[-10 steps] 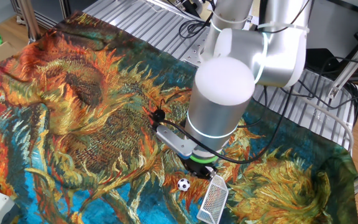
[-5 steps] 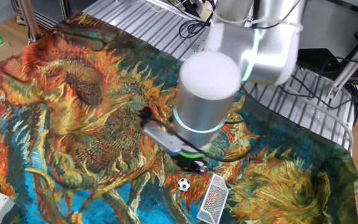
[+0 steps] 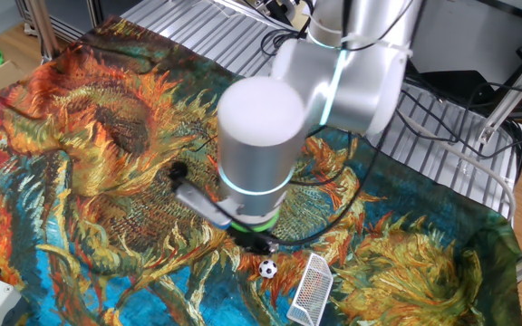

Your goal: Push the soccer ball into the goal

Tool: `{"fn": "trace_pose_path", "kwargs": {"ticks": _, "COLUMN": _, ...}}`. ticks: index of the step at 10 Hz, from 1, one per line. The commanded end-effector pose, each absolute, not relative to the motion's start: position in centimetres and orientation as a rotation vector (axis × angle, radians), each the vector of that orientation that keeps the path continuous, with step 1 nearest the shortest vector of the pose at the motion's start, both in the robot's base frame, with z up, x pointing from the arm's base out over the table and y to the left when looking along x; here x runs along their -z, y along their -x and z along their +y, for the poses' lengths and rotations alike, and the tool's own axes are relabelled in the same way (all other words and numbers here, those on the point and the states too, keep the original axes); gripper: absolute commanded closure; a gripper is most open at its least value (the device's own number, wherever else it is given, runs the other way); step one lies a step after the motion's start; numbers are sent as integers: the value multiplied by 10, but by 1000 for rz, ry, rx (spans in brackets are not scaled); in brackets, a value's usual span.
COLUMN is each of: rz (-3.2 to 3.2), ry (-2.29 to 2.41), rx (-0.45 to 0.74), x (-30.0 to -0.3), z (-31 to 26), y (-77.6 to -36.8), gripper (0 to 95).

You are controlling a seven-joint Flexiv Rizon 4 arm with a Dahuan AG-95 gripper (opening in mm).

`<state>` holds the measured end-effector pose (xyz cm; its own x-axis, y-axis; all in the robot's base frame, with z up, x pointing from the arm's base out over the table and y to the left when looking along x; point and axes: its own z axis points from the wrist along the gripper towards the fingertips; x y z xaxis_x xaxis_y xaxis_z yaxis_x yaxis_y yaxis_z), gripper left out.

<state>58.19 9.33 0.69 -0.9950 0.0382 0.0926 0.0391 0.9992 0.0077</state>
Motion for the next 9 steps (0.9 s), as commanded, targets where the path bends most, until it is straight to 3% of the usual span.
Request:
{"fn": "trace_pose_path", "kwargs": {"ticks": 1, "rz": -3053, "ry": 56, "rx": 13, "x": -8, "z": 93, "y": -586, "gripper": 950}}
{"fn": "trace_pose_path", "kwargs": {"ticks": 5, "rz": -3047, "ry": 50, "rx": 44, "x": -12, "z": 101, "y": -584, "gripper": 950}}
{"fn": "trace_pose_path", "kwargs": {"ticks": 9, "rz": -3040, "ry": 206, "rx": 24, "x": -15, "z": 165, "y": -576, "gripper": 950}}
